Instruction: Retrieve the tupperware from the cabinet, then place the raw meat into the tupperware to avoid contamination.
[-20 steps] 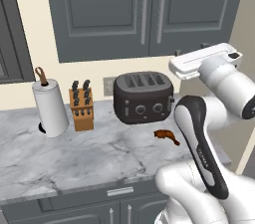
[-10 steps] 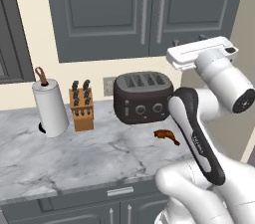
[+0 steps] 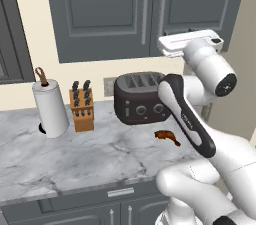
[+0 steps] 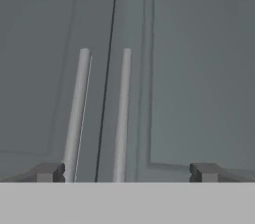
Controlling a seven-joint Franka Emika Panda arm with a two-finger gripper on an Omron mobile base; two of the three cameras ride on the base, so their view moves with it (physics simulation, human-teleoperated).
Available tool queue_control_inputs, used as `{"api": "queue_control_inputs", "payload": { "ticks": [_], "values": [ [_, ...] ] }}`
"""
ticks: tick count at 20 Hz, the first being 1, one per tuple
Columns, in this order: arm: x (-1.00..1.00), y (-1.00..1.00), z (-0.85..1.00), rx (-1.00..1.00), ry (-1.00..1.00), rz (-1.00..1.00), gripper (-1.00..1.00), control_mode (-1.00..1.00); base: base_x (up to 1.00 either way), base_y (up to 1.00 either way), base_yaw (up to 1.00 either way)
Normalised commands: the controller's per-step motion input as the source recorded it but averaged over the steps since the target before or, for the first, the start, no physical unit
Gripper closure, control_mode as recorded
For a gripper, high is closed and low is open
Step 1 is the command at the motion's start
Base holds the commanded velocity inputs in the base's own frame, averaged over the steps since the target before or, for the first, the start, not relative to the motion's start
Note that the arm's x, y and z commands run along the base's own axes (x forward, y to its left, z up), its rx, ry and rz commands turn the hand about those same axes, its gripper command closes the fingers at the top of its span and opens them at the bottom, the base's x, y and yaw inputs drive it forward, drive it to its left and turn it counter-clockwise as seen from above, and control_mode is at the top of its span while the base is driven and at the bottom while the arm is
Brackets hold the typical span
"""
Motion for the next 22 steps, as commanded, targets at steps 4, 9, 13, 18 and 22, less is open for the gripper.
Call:
{"api": "queue_control_inputs", "payload": {
  "ticks": [4, 9, 13, 18, 22],
  "values": [
    [0.53, 0.04, 0.0, 0.02, 0.01, 0.0, -1.0, -1.0, 0.0, 0.0, 0.0],
    [0.45, 0.0, 0.0, 0.02, 0.04, 0.01, -1.0, -1.0, 0.0, 0.0, 0.0],
    [0.49, 0.0, 0.0, 0.03, 0.03, 0.03, -1.0, -1.0, 0.0, 0.0, 0.0],
    [0.49, 0.09, 0.0, 0.02, 0.03, 0.02, -1.0, -1.0, 0.0, 0.0, 0.0],
    [0.51, 0.12, 0.0, 0.02, 0.04, 0.01, -1.0, -1.0, 0.0, 0.0, 0.0]
  ]
}}
